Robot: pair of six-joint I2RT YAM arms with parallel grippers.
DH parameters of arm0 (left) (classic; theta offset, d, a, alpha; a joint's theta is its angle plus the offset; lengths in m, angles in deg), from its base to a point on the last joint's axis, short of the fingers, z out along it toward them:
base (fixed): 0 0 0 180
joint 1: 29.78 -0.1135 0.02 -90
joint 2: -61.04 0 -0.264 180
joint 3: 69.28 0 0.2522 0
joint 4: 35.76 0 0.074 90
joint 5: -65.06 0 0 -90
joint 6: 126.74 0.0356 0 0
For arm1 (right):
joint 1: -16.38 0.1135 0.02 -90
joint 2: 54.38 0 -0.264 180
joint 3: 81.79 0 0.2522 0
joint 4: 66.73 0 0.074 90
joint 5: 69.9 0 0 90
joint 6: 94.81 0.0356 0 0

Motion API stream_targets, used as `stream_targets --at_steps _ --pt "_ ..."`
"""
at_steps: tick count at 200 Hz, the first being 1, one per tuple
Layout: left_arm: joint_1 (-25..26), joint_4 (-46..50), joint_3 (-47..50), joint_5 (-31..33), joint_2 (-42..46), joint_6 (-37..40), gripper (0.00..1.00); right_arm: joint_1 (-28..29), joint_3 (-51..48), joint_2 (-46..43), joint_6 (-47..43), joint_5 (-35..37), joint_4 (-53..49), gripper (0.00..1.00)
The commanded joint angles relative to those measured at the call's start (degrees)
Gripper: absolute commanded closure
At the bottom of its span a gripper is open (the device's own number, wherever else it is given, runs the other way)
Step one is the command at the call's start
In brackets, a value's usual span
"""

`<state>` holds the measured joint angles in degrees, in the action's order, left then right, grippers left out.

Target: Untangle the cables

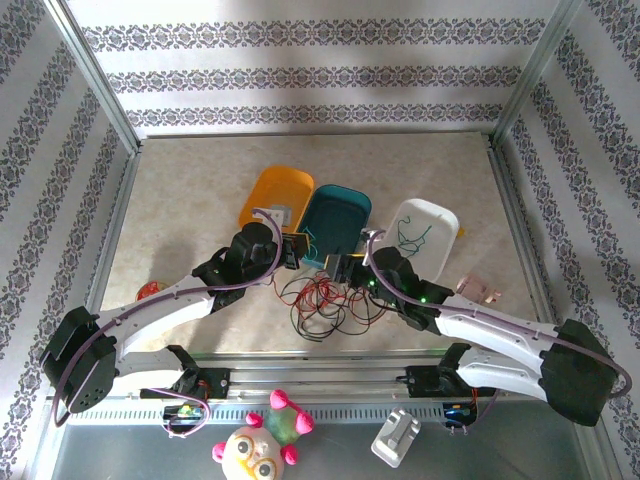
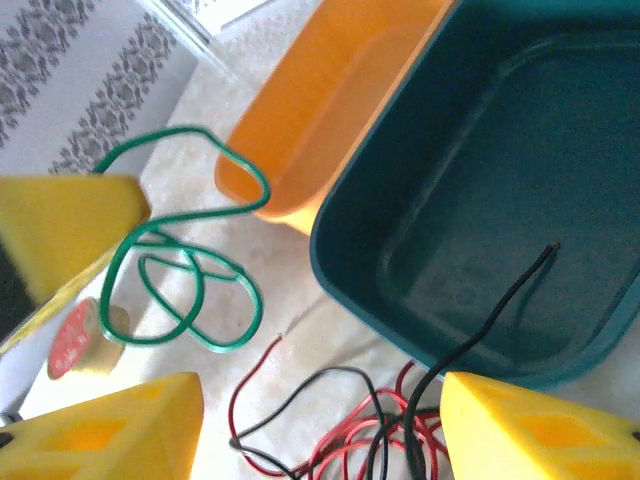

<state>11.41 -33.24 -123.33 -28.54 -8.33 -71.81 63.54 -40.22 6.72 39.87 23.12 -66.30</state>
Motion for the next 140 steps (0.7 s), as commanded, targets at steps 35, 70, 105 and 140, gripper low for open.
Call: stream_targets --at_steps 35,70,105,140 --pt "0.3 -9.11 1.8 -4.74 1.66 -5.86 1.0 -2.77 1.72 4.26 3.39 -15.41 11.05 0.4" --pt "0.35 -12.07 2.82 -7.2 1.88 -7.26 1.0 -2.75 3.09 7.25 4.48 -15.9 11.92 0.47" --pt "0.41 -12.78 3.92 -8.16 2.89 -7.38 1.0 -3.91 1.15 7.79 7.31 -13.66 15.31 0.69" --pt "0.38 -12.89 5.04 -7.04 2.87 -8.08 1.0 -4.14 -0.15 8.09 9.11 -10.59 15.15 0.94"
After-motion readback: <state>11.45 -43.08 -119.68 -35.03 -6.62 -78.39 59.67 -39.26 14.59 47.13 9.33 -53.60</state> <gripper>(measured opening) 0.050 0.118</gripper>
